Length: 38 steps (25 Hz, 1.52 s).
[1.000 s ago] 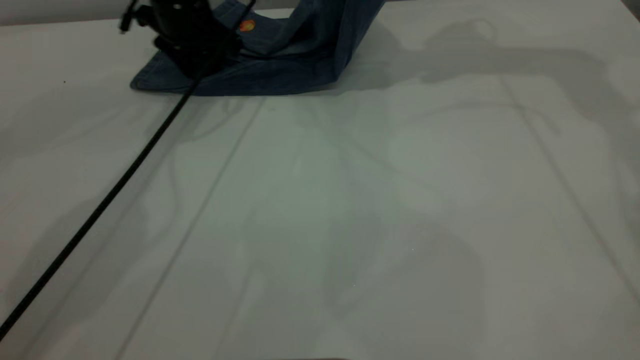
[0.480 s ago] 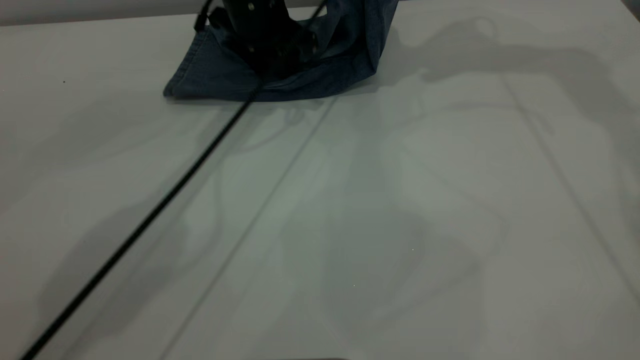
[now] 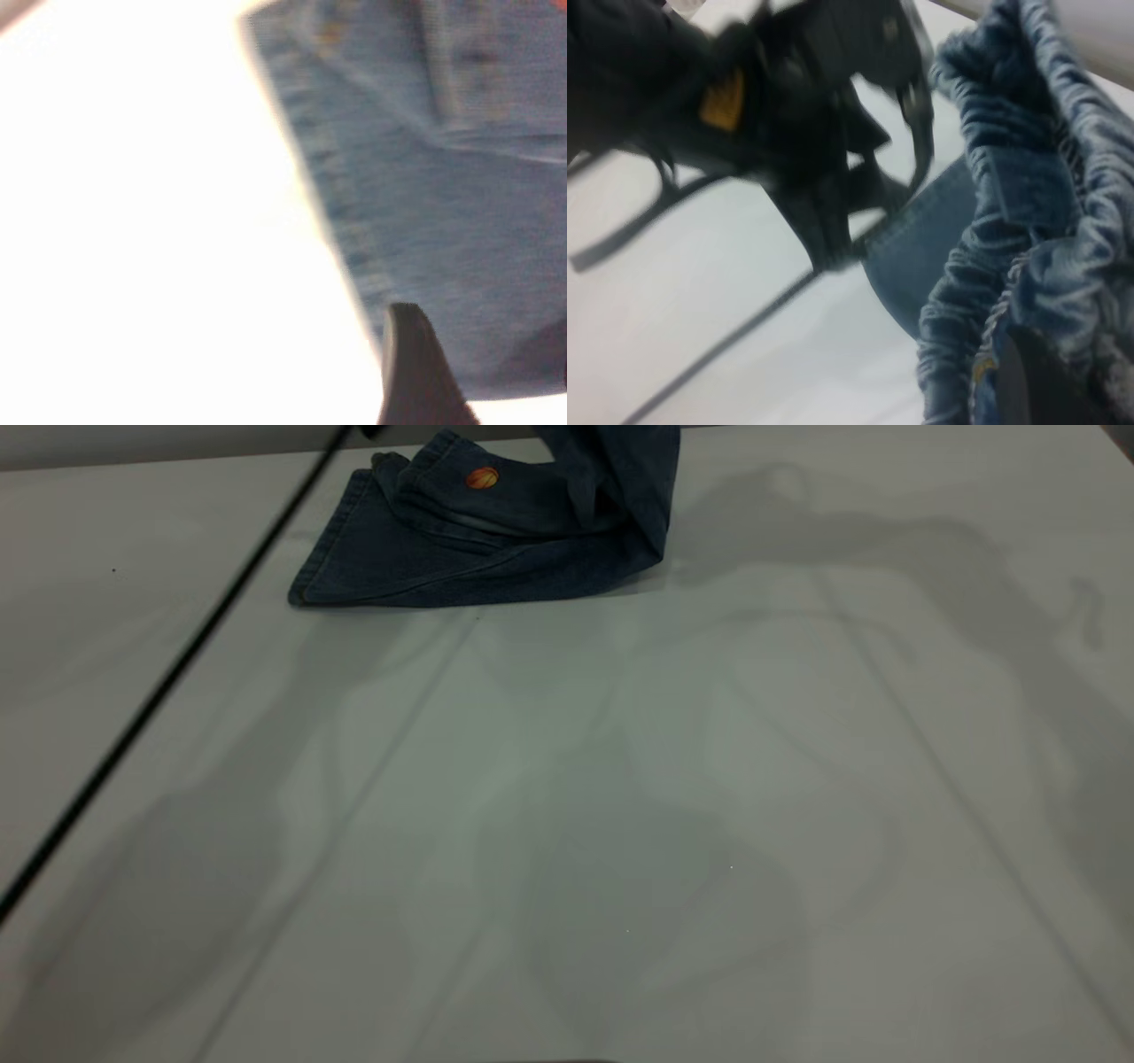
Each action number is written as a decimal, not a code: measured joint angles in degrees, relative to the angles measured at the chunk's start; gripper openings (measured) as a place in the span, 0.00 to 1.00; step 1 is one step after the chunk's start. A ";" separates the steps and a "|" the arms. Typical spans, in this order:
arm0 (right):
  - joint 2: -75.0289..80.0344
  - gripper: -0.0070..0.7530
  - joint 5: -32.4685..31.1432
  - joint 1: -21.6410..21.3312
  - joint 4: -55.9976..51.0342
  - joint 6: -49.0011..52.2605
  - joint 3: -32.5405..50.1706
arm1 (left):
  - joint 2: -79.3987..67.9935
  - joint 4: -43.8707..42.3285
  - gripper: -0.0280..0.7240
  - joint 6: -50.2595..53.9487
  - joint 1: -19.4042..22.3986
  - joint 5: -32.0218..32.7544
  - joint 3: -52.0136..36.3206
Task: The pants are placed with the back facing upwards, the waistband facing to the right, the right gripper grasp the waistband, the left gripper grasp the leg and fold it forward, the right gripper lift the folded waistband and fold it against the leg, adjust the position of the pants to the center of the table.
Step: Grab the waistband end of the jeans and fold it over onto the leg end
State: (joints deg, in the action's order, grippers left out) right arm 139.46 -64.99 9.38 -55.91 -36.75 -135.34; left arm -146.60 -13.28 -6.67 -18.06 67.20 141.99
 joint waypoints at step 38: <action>14.57 0.77 12.85 6.00 2.54 9.31 -0.31 | 5.46 11.37 0.52 -2.76 2.76 0.00 5.29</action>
State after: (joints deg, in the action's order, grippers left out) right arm 154.03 -52.15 15.38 -53.37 -27.44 -135.64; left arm -141.13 -1.91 -9.44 -15.31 67.20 147.28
